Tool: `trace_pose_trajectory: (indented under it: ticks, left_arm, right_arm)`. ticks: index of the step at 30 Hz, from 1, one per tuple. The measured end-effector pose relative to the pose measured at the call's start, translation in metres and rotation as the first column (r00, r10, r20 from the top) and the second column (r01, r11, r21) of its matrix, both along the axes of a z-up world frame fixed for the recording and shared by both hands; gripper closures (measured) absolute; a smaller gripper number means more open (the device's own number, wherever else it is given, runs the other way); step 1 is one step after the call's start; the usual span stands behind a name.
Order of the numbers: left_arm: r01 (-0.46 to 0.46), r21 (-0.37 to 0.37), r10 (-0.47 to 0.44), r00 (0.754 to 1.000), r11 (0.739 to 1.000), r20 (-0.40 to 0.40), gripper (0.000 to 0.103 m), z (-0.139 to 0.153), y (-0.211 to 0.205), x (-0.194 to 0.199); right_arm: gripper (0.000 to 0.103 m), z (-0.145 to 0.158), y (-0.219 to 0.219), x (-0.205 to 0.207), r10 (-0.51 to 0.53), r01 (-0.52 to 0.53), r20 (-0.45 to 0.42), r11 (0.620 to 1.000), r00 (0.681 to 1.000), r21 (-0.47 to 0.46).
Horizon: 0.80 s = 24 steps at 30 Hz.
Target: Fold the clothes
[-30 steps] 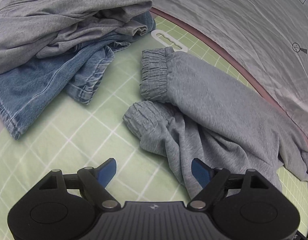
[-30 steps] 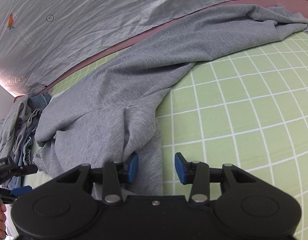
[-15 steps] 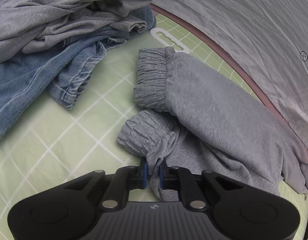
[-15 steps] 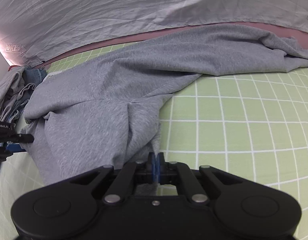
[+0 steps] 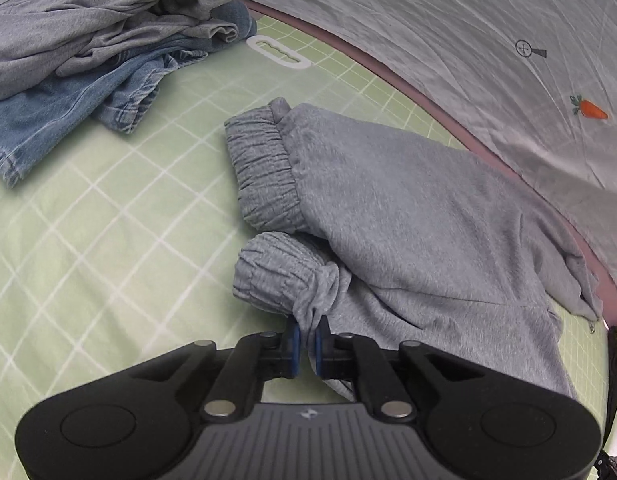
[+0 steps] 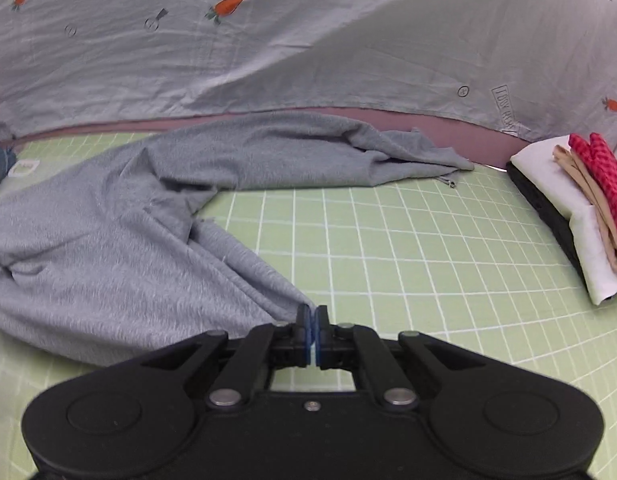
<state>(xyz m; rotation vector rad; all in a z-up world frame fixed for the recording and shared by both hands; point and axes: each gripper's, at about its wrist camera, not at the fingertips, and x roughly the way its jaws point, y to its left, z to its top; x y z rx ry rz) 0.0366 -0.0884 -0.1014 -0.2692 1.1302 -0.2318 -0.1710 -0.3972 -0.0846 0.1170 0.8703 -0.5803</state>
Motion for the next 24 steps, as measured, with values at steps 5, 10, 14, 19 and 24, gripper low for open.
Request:
trace_pose_trajectory:
  ticks: [5, 10, 14, 19, 24]
  left_arm:
    - [-0.074, 0.063, 0.075, 0.997, 0.995, -0.02, 0.098, -0.011, 0.025, -0.03]
    - [-0.14, 0.04, 0.141, 0.99, 0.989, -0.029, 0.097, -0.02, 0.043, -0.034]
    - [-0.167, 0.055, 0.171, 0.983, 0.984, -0.068, 0.096, -0.028, 0.038, -0.027]
    - [-0.101, 0.104, 0.108, 0.992, 0.989, -0.065, 0.092, -0.028, 0.03, -0.017]
    - [-0.144, 0.067, 0.15, 0.985, 0.987, -0.087, 0.091, -0.03, 0.035, -0.013]
  right_arm:
    - [0.092, -0.02, -0.002, -0.017, 0.051, -0.047, -0.031, 0.991, 0.998, 0.125]
    - [0.064, -0.027, -0.025, 0.004, 0.046, -0.052, 0.042, 0.984, 0.998, 0.172]
    - [0.063, -0.038, -0.045, 0.043, 0.058, -0.077, 0.083, 0.966, 0.995, 0.248]
    - [0.049, -0.047, -0.056, 0.084, 0.023, -0.087, 0.172, 0.924, 0.985, 0.372]
    - [0.07, -0.061, -0.053, 0.113, 0.047, -0.088, 0.11, 0.908, 0.993, 0.409]
